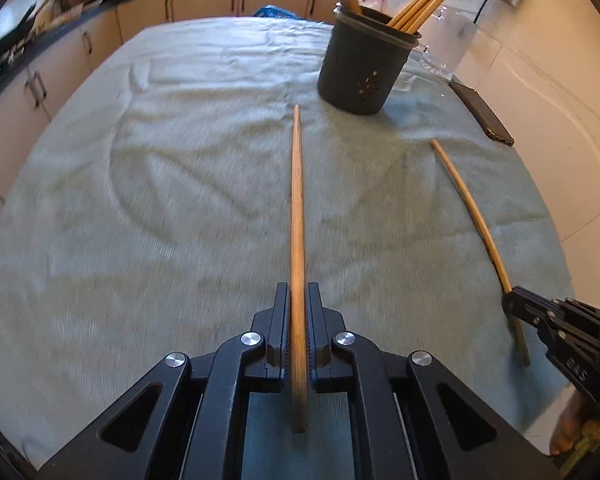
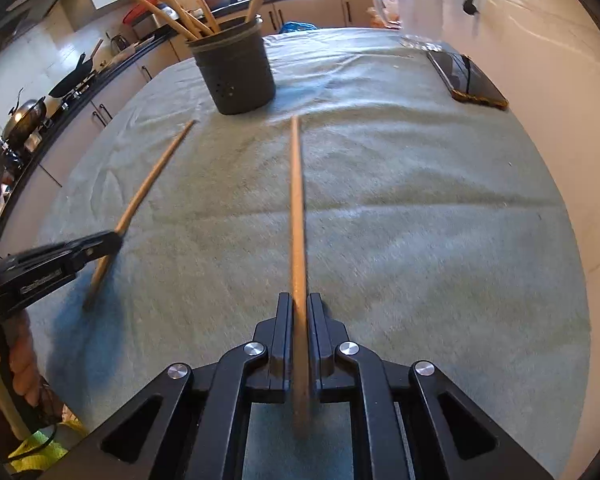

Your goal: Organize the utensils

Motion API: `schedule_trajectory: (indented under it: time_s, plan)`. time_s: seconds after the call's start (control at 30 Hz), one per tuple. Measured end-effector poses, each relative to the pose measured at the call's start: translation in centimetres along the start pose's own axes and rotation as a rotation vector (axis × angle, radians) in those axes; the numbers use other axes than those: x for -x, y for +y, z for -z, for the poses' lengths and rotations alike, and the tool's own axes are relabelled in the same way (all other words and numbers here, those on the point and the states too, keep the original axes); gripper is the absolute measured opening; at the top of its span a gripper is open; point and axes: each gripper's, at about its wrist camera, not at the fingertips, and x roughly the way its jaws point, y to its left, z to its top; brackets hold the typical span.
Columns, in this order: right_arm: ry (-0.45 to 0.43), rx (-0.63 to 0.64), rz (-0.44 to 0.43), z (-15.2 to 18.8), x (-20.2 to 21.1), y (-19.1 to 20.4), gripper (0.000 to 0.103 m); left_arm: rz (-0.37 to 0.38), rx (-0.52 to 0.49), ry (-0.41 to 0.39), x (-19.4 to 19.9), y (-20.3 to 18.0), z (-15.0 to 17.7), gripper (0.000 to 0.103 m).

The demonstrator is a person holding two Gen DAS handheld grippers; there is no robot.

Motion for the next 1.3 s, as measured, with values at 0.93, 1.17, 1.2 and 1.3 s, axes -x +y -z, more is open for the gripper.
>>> schedule_trajectory:
  time_s: [0.93,1.17,1.2,1.3]
  plan:
    - [0.008,0.051,0.074,-2.0,0.7,-0.4,0.039,-0.043,-0.017,-0.072,3.4,1.8,-0.8,0.033]
    - [0.037,0.039,0.087,-5.1,-2.5,-0.2,0.039,-0.038,-0.038,0.004,-1.1,1.5,-5.1,0.033]
    - [0.034,0.039,0.091,-5.5,-2.9,-0.2,0.038,-0.032,-0.038,0.015,-1.6,1.4,-5.4,0.033]
    - [0.033,0.041,0.085,-6.6,-3.5,-0.2,0.036,-0.022,-0.048,0.035,-3.0,0.9,-6.4,0.033]
